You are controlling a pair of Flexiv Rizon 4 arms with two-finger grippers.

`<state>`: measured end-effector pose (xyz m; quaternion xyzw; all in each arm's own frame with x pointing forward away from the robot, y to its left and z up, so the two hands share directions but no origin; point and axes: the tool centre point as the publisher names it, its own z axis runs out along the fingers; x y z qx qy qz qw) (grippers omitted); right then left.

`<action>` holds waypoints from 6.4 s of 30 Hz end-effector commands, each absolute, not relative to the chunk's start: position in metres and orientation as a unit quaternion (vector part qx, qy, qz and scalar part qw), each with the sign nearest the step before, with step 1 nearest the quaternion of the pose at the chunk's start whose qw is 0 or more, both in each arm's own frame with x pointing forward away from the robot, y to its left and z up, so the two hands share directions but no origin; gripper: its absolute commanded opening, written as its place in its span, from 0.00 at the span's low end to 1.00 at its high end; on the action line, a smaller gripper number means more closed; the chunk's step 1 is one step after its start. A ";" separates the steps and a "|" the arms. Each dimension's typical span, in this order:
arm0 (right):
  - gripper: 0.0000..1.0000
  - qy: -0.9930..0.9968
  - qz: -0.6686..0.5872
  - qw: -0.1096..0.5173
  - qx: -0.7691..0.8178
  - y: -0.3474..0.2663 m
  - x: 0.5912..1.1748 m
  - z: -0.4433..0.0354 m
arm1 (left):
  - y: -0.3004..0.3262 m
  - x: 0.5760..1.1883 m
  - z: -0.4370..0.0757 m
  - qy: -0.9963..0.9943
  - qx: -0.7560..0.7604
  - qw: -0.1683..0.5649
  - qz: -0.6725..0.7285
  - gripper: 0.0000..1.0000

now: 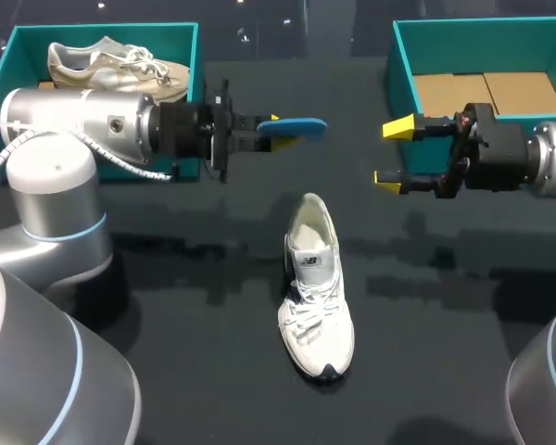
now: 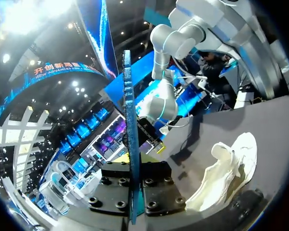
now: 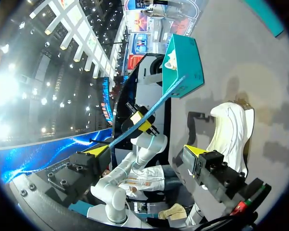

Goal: Take the shoe out of the shoebox, open the shoe tongue, remove and reinsert the insole, then place the shoe into the shoebox

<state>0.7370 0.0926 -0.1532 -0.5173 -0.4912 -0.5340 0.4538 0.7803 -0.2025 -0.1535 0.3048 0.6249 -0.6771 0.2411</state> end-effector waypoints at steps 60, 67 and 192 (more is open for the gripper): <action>0.40 -0.518 -0.475 0.495 -0.511 0.157 0.748 -0.166 | -0.256 0.800 -0.177 0.513 0.506 0.510 -0.470 0.00; 0.21 -0.518 -0.475 0.496 -0.511 0.159 0.751 -0.166 | -0.255 0.802 -0.177 0.513 0.506 0.512 -0.467 0.00; 0.00 -0.645 -0.631 0.311 -0.298 0.185 0.798 -0.266 | -0.161 0.754 -0.356 0.968 0.054 0.013 -0.244 1.00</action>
